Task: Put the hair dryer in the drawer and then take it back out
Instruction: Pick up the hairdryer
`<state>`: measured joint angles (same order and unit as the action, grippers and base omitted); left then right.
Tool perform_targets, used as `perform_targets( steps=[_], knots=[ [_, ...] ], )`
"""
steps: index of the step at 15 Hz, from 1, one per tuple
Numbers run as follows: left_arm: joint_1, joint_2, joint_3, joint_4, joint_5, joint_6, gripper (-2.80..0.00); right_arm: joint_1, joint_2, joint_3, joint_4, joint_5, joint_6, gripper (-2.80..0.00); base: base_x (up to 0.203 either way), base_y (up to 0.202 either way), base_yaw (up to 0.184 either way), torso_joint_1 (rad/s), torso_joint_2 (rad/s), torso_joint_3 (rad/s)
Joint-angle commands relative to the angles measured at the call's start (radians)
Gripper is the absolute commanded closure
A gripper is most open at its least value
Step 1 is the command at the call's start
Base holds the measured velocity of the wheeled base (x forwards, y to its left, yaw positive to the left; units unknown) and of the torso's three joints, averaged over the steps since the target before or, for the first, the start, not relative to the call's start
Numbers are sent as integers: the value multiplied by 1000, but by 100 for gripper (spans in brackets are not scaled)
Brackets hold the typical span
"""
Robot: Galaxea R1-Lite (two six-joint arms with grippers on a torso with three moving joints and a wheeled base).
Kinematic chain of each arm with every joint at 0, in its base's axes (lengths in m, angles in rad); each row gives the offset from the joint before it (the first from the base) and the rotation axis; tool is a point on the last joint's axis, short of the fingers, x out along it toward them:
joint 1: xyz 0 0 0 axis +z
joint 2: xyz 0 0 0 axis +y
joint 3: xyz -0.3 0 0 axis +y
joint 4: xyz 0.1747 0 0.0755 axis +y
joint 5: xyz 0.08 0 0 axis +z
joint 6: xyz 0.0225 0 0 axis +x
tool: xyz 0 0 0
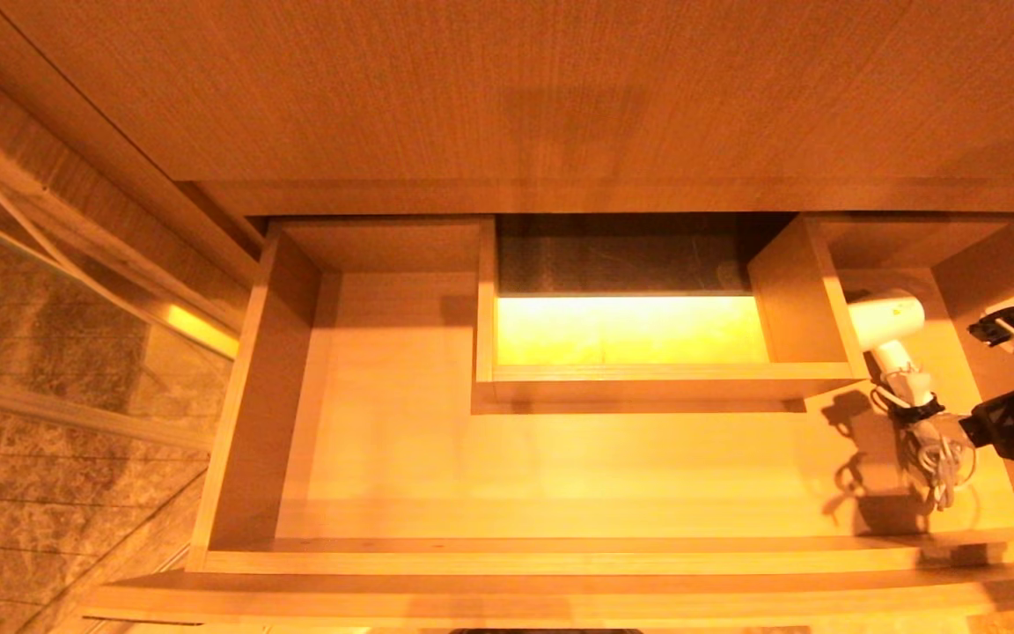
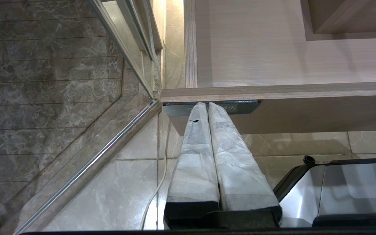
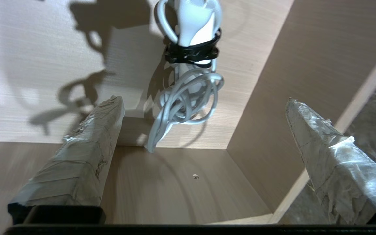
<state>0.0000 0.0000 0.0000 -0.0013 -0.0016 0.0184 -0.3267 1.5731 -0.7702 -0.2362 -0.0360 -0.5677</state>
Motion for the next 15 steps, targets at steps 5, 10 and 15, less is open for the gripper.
perform_targets(
  steps=[5, 10, 15],
  knots=[
    [0, 0, 2, 0, 0, 0, 0, -31, -91, 32, -1, 1, 1, -280, 0, 0, 0, 0, 0, 0],
    [0, 0, 2, 0, 0, 0, 0, -36, -222, 131, 7, 1, -2, -280, 0, 0, 0, 0, 0, 0],
    [0, 0, 2, 0, 0, 0, 0, -35, -209, 117, -41, 1, -8, -280, 0, 0, 0, 0, 0, 0]
  ],
)
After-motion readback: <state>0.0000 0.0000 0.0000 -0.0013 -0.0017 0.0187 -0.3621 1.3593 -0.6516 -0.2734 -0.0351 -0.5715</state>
